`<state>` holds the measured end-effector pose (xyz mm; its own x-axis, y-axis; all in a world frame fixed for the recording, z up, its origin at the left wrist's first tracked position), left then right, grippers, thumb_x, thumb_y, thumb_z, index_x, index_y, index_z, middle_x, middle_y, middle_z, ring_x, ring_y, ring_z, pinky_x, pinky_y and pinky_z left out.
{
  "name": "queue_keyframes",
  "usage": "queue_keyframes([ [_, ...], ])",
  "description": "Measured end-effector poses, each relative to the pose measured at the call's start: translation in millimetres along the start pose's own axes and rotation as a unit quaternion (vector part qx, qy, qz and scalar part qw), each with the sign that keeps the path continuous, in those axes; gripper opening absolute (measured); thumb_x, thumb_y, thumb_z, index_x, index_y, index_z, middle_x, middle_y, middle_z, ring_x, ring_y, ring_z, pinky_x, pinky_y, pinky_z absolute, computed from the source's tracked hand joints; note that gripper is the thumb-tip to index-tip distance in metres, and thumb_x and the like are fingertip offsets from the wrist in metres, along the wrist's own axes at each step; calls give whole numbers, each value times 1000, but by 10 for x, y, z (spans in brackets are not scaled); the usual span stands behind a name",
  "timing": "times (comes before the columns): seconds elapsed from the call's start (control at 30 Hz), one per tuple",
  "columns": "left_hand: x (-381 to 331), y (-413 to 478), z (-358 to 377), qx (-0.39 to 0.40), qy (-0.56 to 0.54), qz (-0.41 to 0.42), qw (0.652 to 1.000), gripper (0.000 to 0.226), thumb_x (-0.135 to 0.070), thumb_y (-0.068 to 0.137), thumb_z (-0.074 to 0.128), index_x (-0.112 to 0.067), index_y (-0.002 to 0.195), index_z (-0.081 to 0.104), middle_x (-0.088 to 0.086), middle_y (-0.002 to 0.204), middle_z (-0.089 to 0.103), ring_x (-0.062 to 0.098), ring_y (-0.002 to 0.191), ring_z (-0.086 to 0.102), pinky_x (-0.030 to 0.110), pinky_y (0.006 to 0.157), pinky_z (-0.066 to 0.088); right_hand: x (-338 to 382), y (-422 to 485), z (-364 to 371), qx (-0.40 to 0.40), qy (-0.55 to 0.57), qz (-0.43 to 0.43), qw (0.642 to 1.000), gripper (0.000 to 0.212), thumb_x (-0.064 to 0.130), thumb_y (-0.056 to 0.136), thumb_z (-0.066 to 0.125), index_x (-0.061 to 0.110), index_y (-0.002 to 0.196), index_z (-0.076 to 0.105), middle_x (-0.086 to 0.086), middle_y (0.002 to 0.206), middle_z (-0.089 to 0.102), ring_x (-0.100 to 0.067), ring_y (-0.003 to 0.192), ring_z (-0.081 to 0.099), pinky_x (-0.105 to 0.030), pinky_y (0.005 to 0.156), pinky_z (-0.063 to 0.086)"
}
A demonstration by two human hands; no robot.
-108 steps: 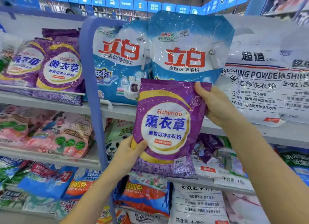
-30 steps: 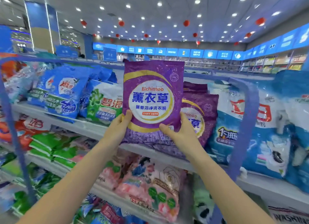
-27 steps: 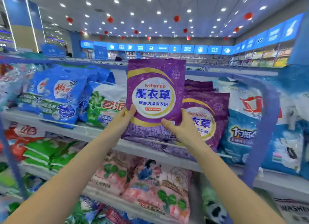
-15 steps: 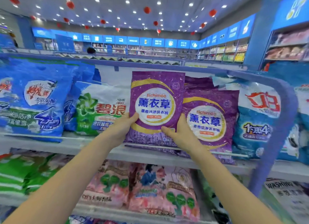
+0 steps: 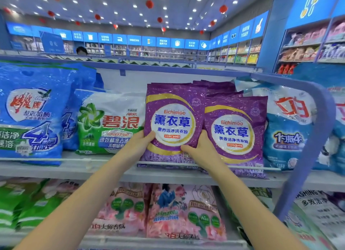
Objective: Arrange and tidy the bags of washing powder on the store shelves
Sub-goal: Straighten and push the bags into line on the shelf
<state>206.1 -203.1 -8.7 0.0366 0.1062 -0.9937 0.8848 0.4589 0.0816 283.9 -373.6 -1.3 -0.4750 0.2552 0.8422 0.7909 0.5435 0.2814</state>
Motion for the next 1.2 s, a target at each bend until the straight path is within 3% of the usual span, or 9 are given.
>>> queue_keyframes([
  [0.27,-35,-167,-98,-96,163,95,977,44,-27,98,47,-16,139,37,0,122,54,17,110,54,31,88,48,76,-98,-21,-118,-46,-83,988,77,18,93,57,18,150,5,-2,151,29,-14,138,30,-28,111,27],
  [0.33,-76,-261,-109,-128,186,145,963,43,-24,97,49,-16,138,39,-4,112,54,15,102,56,23,76,47,117,-165,-53,-135,-50,-99,985,74,18,92,58,19,149,11,0,146,35,-12,133,35,-31,111,32],
  [0.6,-117,-791,-271,-267,143,260,917,12,-15,92,58,-22,102,57,-13,96,58,-5,88,53,14,82,43,-75,-951,-591,-124,56,-99,986,20,21,93,57,23,113,54,10,115,58,-1,109,54,-18,92,44],
  [0.67,-43,-956,-267,-277,103,252,922,17,-16,92,57,-33,93,57,-17,89,59,-8,85,54,24,82,48,-222,-1242,-826,-140,71,-75,985,14,14,93,54,22,104,58,9,101,66,-4,99,61,-16,85,47],
  [0.77,131,-1101,-75,-243,69,207,945,17,-18,93,55,-34,88,59,-12,84,63,3,80,59,42,78,52,-480,-1698,-1224,-194,90,-36,976,12,16,90,52,16,94,63,4,83,71,-8,82,67,-15,74,51],
  [0.87,309,-1214,138,-200,72,180,960,29,-10,94,53,-35,83,61,-15,75,67,-2,69,61,19,71,51,-725,-2110,-1532,-256,110,6,960,18,18,92,53,18,81,66,2,68,67,-8,64,61,-14,63,50],
  [0.97,481,-1311,591,-146,68,146,976,32,-8,94,52,-35,81,64,-17,74,68,-3,68,61,12,67,49,-1016,-2566,-1919,-307,113,38,944,45,69,67,64,26,79,70,3,62,61,-6,58,55,-15,57,48],
  [1.03,574,-1389,966,-110,59,135,983,25,-6,94,52,-25,83,63,-16,72,67,-3,67,60,8,63,47,-1220,-2854,-2188,-339,108,64,932,57,78,57,64,26,78,70,4,60,59,-6,56,53,-15,56,47],
  [1.2,691,-1596,1971,-54,39,109,992,41,-5,94,51,-35,71,66,-16,66,66,-3,60,60,7,61,49,-1594,-3414,-2856,-391,103,85,911,27,34,88,55,26,65,67,10,55,54,-1,52,46,-11,53,40],
])
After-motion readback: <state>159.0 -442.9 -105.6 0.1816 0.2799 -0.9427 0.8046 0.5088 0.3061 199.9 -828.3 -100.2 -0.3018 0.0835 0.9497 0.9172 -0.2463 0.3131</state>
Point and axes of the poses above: each hand's wrist, its own y-axis towards the middle knuckle, its own z-axis out of the palm, x = y × z, the point moved 3 cm from there along y, towards the middle knuckle
